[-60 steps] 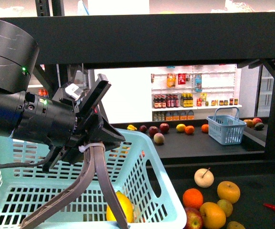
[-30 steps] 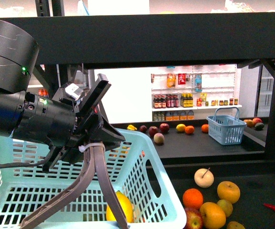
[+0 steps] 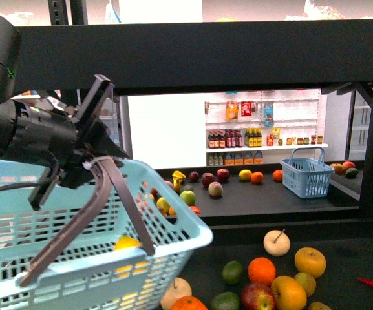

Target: Pick lemon from shelf

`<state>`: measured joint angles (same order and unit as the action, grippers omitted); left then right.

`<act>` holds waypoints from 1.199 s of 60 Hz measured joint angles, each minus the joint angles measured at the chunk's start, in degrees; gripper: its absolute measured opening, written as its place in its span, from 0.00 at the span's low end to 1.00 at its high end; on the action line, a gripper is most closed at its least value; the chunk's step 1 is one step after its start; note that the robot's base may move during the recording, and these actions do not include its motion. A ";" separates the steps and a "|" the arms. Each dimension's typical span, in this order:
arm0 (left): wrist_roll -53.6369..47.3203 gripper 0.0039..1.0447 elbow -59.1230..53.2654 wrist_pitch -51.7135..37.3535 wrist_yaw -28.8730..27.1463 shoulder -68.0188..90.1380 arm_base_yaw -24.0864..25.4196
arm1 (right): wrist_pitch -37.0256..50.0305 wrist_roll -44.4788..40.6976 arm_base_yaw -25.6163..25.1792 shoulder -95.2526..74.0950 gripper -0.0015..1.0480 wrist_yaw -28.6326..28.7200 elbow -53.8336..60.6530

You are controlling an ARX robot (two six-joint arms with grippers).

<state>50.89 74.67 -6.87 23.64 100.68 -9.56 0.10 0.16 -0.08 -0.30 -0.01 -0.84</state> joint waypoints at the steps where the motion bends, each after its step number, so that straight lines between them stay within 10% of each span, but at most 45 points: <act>1: 0.72 0.12 0.20 -0.39 -1.09 0.00 0.66 | 0.00 0.00 0.00 0.00 0.98 0.00 0.00; 19: 14.67 0.12 1.36 -2.49 -20.00 -1.60 16.39 | 0.00 0.00 0.00 0.00 0.98 0.00 0.00; 72: 27.82 0.10 -3.21 -18.34 -5.92 1.92 38.42 | 0.00 0.00 0.00 0.00 0.98 0.00 0.00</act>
<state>78.72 71.46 -25.21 17.72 102.61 28.86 0.10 0.16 -0.08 -0.30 -0.01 -0.84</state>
